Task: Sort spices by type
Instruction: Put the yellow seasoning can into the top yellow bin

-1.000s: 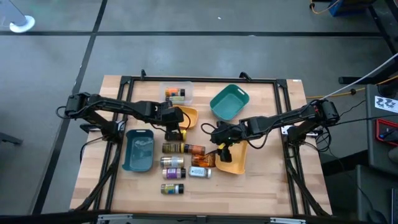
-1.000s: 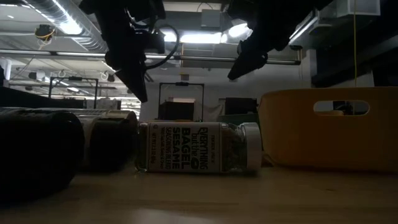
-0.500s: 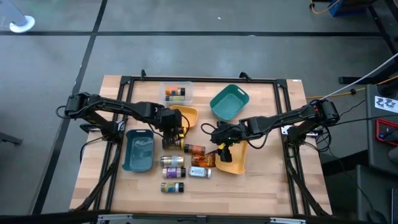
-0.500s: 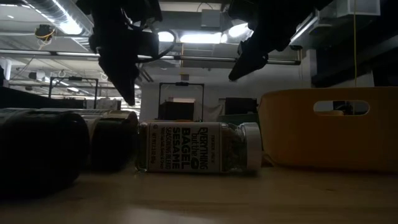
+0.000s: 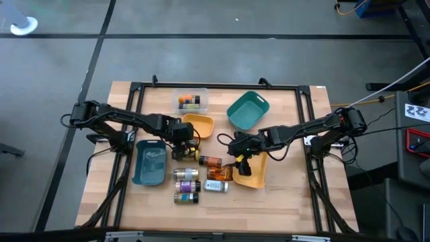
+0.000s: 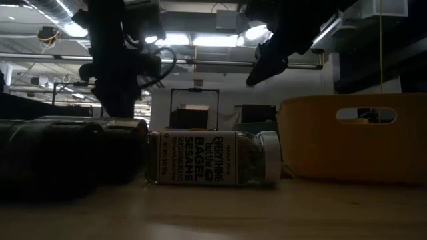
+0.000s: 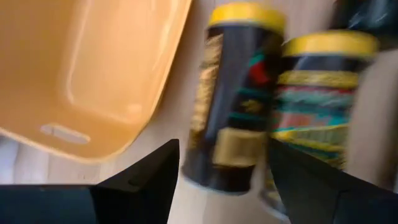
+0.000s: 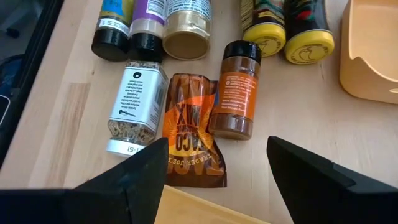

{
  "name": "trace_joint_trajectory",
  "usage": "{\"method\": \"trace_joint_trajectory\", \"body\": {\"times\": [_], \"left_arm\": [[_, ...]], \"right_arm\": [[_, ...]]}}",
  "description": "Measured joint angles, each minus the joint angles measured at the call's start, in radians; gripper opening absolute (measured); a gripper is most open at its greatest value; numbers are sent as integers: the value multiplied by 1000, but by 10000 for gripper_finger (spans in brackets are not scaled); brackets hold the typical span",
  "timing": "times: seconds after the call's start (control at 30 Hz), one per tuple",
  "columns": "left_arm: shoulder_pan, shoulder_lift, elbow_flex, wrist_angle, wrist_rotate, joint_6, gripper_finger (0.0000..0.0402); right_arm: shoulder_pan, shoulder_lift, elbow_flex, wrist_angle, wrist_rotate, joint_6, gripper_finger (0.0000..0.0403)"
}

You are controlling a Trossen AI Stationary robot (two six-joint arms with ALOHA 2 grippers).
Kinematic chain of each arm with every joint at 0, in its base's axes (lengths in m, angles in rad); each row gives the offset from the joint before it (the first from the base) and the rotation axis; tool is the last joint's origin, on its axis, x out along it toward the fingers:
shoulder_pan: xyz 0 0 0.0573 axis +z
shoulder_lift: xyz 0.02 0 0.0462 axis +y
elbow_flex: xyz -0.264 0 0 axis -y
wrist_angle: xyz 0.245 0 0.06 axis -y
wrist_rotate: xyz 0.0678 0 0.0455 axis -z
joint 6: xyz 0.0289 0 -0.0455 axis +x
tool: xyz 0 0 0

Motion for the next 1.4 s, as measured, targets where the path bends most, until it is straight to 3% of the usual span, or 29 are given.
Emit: {"method": "trace_joint_trajectory", "body": {"times": [0.4,1.4], "left_arm": [[0,0,-112,183,-15,1,231],[0,-2,-178,297,-8,-6,231]], "right_arm": [[0,0,0,0,0,0,270],[0,0,1,2,0,0,270]]}}
